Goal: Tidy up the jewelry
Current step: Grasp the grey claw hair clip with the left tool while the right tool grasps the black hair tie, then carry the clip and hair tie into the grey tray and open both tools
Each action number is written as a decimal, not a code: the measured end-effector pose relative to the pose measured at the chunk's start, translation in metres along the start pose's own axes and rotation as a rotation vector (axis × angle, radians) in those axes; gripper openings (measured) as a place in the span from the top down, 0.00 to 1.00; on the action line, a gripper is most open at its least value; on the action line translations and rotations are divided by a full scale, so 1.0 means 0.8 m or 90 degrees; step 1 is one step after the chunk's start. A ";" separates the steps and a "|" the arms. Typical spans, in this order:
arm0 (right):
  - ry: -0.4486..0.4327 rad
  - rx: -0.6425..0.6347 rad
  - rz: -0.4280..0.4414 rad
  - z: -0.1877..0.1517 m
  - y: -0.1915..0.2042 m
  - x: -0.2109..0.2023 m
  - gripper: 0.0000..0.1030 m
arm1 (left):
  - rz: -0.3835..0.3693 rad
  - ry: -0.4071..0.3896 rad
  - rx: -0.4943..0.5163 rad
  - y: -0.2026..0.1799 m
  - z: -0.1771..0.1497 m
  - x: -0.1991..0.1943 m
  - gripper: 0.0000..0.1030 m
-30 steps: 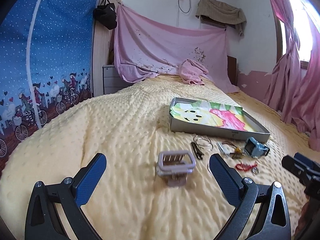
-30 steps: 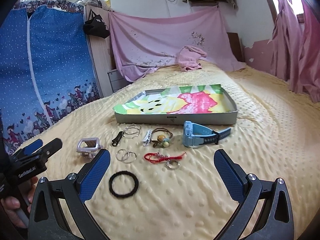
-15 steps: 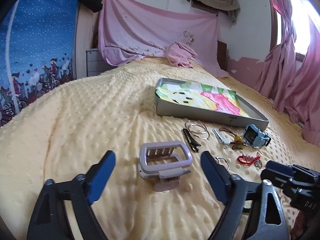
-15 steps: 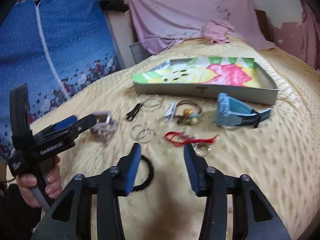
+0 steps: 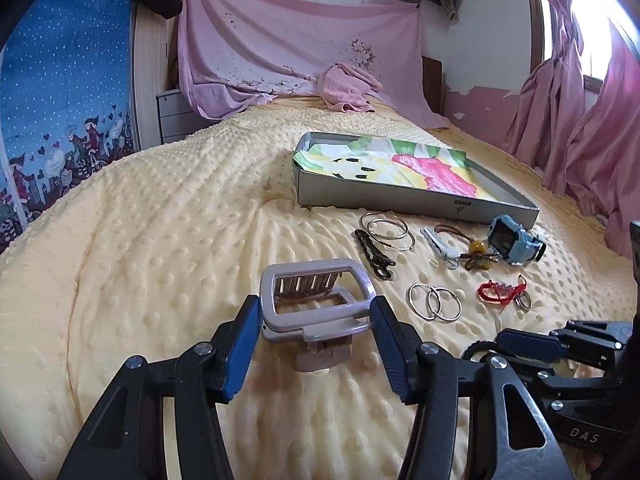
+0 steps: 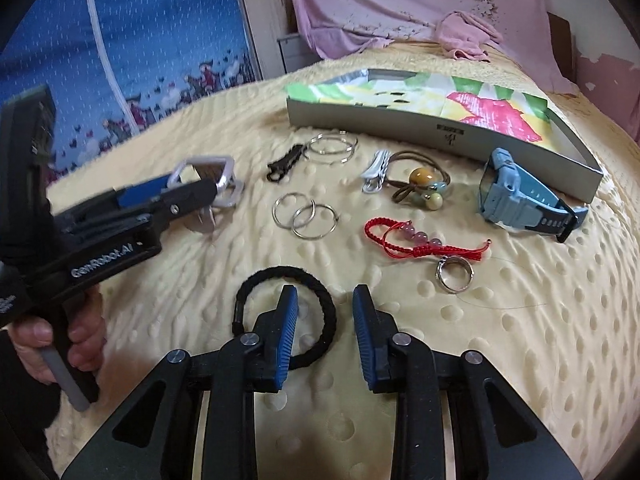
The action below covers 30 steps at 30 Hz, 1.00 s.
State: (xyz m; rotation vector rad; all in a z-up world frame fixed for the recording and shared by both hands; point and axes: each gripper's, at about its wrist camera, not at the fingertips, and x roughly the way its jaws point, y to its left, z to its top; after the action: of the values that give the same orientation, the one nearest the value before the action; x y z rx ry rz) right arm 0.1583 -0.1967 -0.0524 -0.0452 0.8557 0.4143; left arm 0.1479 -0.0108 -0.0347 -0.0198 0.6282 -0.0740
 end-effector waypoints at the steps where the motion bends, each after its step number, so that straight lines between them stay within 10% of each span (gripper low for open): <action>1: 0.003 -0.005 -0.008 0.002 0.002 0.002 0.79 | 0.005 0.002 0.009 -0.003 -0.001 0.001 0.49; 30: -0.127 0.060 -0.016 0.028 -0.033 -0.040 0.95 | -0.040 -0.011 0.032 -0.034 0.020 -0.012 0.53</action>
State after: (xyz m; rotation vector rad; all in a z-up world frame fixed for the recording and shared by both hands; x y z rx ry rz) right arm 0.1659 -0.2276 -0.0172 0.0718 0.6758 0.3486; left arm 0.1476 -0.0372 -0.0150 0.0077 0.6087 -0.1506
